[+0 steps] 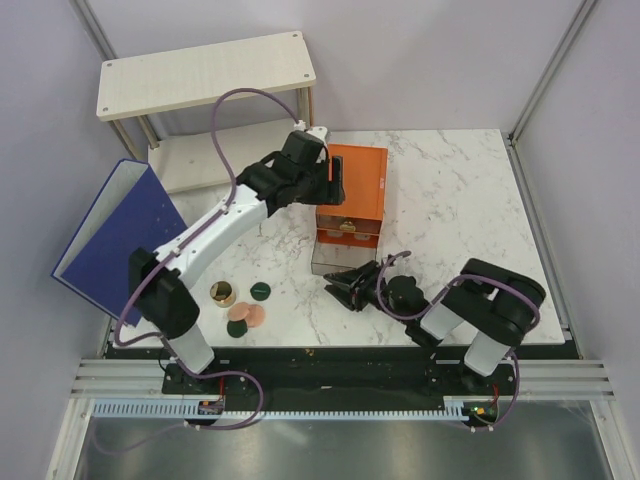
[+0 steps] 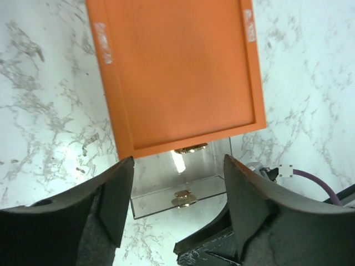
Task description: Organize the makeup
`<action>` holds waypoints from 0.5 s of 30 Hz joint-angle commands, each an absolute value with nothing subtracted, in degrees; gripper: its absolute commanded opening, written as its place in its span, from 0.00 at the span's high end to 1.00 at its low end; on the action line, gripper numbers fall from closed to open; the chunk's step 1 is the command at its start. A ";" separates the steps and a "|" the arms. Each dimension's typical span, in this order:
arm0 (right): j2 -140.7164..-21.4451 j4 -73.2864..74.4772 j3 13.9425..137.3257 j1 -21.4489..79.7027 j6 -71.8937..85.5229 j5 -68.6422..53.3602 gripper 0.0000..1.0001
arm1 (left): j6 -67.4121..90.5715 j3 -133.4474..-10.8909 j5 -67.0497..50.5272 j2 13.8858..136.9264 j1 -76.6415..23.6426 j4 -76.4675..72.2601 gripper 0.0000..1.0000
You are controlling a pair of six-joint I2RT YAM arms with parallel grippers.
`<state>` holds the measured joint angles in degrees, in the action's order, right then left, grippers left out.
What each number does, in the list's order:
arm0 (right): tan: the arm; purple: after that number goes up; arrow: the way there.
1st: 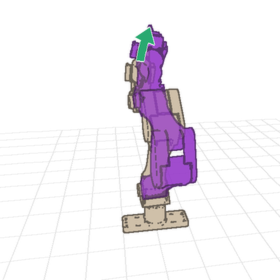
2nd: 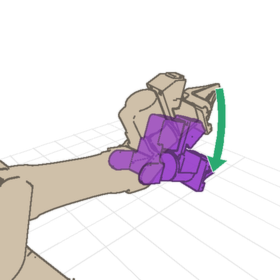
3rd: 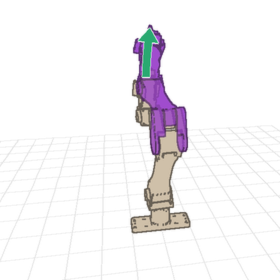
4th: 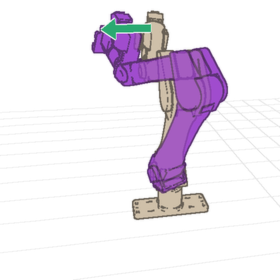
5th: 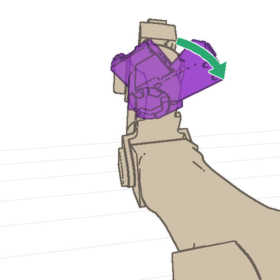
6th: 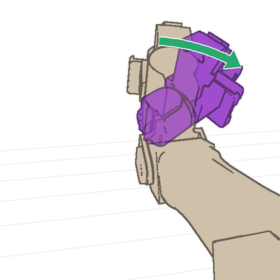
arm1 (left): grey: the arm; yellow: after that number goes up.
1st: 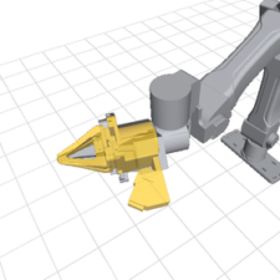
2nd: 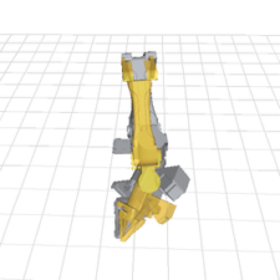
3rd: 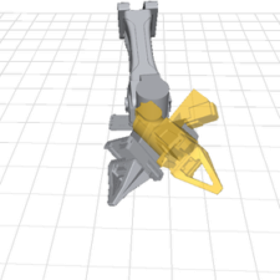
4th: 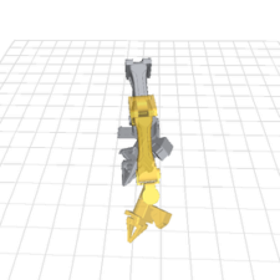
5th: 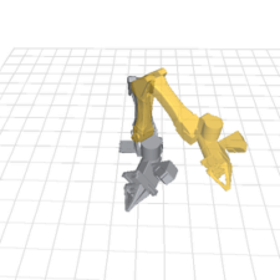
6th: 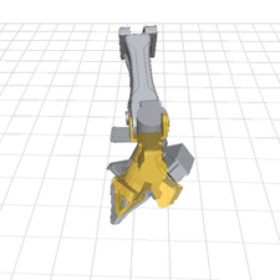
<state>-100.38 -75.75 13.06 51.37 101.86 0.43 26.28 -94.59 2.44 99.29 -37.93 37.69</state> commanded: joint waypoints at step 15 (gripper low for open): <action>-59.50 7.33 46.30 49.14 55.14 4.04 0.24 | 39.28 -62.68 11.86 70.14 -25.58 56.15 0.04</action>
<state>-61.71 -18.22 37.01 50.94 74.43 -0.64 32.64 -67.99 11.09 73.95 -27.55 50.52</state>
